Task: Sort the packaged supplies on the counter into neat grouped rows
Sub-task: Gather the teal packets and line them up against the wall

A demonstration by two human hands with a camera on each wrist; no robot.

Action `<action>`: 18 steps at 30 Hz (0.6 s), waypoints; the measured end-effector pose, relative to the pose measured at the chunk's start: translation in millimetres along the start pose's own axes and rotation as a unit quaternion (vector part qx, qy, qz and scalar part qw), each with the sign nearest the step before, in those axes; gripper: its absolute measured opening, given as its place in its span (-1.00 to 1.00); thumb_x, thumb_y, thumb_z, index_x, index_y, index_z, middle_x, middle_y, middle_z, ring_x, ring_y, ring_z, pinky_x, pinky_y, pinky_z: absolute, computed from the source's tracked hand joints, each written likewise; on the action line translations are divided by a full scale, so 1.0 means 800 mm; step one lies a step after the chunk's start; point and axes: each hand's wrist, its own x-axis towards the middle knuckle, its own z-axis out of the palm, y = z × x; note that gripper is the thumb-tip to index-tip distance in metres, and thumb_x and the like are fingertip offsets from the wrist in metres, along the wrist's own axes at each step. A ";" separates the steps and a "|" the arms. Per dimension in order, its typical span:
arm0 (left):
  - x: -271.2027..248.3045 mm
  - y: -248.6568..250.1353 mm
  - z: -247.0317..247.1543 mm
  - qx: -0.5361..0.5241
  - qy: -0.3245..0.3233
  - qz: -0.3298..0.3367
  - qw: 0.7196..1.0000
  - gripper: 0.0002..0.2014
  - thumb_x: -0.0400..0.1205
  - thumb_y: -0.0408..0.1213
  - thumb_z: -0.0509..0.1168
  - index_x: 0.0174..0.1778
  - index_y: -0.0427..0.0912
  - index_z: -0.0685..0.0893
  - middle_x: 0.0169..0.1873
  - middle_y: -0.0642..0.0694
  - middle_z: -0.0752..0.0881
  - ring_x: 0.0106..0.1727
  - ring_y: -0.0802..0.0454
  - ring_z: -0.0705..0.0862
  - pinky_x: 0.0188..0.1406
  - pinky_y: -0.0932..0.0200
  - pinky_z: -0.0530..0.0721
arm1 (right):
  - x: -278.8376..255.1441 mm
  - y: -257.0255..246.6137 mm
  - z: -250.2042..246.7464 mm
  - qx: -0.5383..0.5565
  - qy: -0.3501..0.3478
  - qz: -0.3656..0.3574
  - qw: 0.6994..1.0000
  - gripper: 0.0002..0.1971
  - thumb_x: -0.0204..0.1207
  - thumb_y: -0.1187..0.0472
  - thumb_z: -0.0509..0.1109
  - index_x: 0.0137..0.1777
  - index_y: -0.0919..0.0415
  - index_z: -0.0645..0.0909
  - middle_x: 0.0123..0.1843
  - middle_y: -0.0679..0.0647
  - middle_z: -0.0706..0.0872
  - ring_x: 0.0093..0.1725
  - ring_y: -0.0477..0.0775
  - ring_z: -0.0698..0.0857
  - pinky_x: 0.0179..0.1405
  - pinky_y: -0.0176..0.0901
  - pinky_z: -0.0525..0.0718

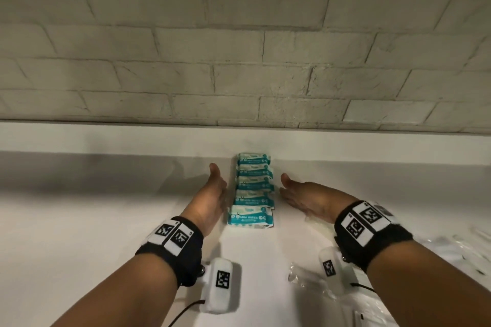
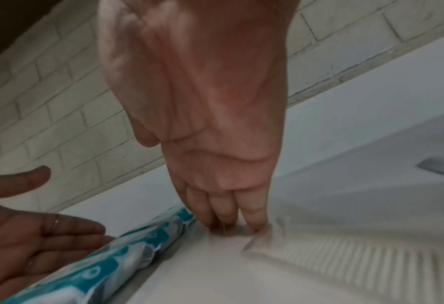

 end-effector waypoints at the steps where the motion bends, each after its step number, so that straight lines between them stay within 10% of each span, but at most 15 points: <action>1: -0.005 -0.002 0.000 -0.006 -0.006 0.003 1.000 -0.19 0.66 0.29 -0.26 0.67 -0.26 0.08 0.60 -0.13 0.30 0.53 0.04 0.40 0.24 0.21 0.34 | -0.001 0.002 0.002 -0.007 0.008 -0.004 1.000 -0.04 0.40 -0.47 0.11 0.62 0.24 0.28 0.62 0.21 0.38 0.61 0.21 0.35 0.63 0.15 0.25; 8: -0.022 0.002 0.027 -0.011 -0.046 0.017 0.999 -0.26 0.70 0.22 -0.34 0.64 -0.24 0.15 0.51 -0.15 0.44 0.25 0.02 0.52 0.19 0.16 0.42 | -0.022 -0.013 0.023 -0.015 -0.051 -0.020 0.998 -0.42 0.74 -0.14 -0.12 0.55 0.20 0.38 0.50 -0.01 0.50 0.32 -0.20 0.40 0.23 -0.34 0.22; 11: -0.034 0.004 0.028 -0.024 -0.039 0.007 0.999 -0.25 0.70 0.22 -0.34 0.65 -0.25 0.14 0.56 -0.20 0.40 0.50 -0.08 0.45 0.20 0.16 0.39 | -0.034 -0.007 0.019 -0.002 -0.071 -0.038 0.997 -0.54 0.75 -0.03 0.02 0.55 0.16 0.38 0.47 0.00 0.54 0.47 -0.09 0.44 0.38 -0.26 0.30; 13: -0.038 0.004 0.023 -0.033 -0.027 0.003 0.999 -0.24 0.70 0.23 -0.32 0.65 -0.28 0.13 0.59 -0.22 0.35 0.58 -0.11 0.36 0.22 0.18 0.36 | -0.038 -0.004 0.016 -0.117 -0.146 -0.040 0.982 -0.38 0.66 0.03 0.27 0.65 0.14 0.15 0.53 -0.04 0.45 0.54 -0.03 0.42 0.48 -0.25 0.36; 16: -0.041 0.000 0.020 -0.036 -0.027 0.007 0.999 -0.25 0.70 0.22 -0.32 0.65 -0.28 0.12 0.60 -0.23 0.32 0.60 -0.12 0.33 0.24 0.18 0.34 | -0.039 0.005 0.020 -0.403 -0.069 -0.062 0.910 0.13 0.33 -0.18 0.55 0.70 -0.03 -0.16 0.73 -0.02 0.05 0.67 0.08 0.18 0.63 0.00 0.20; 18: -0.040 -0.002 0.023 -0.034 -0.042 0.005 0.999 -0.25 0.70 0.22 -0.33 0.66 -0.25 0.10 0.60 -0.21 0.32 0.59 -0.11 0.35 0.26 0.17 0.34 | -0.035 0.007 0.030 -0.442 -0.019 -0.093 0.892 0.07 0.34 -0.17 0.52 0.69 -0.03 -0.11 0.72 0.01 0.08 0.61 0.08 0.30 0.57 -0.02 0.33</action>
